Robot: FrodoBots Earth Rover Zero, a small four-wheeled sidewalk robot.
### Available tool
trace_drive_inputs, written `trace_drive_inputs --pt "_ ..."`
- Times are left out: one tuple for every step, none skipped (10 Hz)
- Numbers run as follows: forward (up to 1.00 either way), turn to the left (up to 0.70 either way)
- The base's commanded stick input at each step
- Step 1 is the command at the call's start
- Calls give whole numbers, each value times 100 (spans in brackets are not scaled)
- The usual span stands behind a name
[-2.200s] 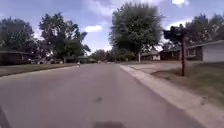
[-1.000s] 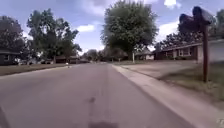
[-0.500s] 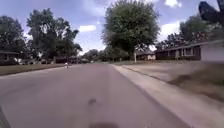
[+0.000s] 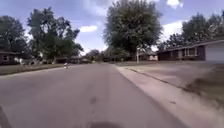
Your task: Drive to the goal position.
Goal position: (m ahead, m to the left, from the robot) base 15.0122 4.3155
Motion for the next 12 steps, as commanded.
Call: trace_drive_inputs --pt "100 11" --pt "100 12" --pt "100 9" --pt "100 2" --pt "100 1" --pt "100 2" --pt "100 2" --pt "100 2" --pt "100 3" --pt "100 2" --pt "100 2" --pt "100 2"
